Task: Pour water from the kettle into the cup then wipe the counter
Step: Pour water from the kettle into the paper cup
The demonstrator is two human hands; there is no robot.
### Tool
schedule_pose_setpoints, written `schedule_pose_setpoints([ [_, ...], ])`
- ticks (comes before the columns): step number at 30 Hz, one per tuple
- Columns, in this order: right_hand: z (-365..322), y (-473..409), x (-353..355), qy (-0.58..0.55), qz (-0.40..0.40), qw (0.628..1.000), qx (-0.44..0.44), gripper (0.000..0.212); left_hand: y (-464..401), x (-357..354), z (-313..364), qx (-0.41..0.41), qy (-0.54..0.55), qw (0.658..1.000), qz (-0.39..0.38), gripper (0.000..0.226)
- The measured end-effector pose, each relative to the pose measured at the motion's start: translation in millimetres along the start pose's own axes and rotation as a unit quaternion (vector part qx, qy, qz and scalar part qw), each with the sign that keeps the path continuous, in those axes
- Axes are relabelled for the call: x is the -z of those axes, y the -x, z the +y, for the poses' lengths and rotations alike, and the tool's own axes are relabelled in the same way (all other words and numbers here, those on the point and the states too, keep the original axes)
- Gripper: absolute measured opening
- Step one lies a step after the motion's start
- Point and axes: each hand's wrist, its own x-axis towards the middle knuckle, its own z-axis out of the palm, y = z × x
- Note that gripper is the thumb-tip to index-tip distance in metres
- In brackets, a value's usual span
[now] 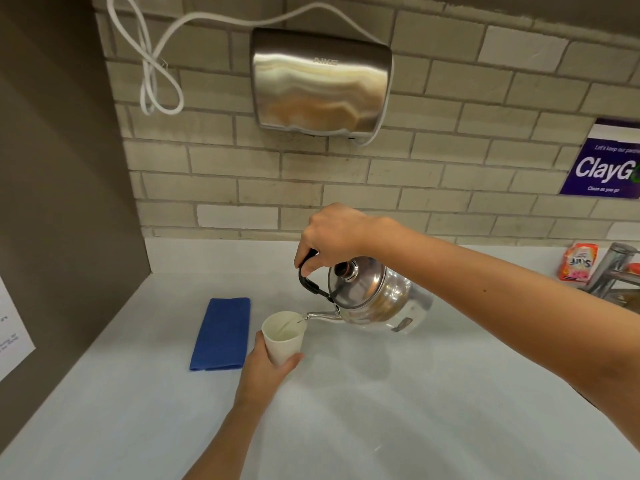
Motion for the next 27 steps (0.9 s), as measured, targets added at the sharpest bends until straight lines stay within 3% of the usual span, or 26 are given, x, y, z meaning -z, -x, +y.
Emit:
schedule_pose_setpoints([
  [27, -6.3, -5.6, 6.2, 0.017, -0.014, 1.0, 0.001, 0.029, 3.4, 2.3, 2.6, -0.007, 0.031, 0.999, -0.006, 0.078],
])
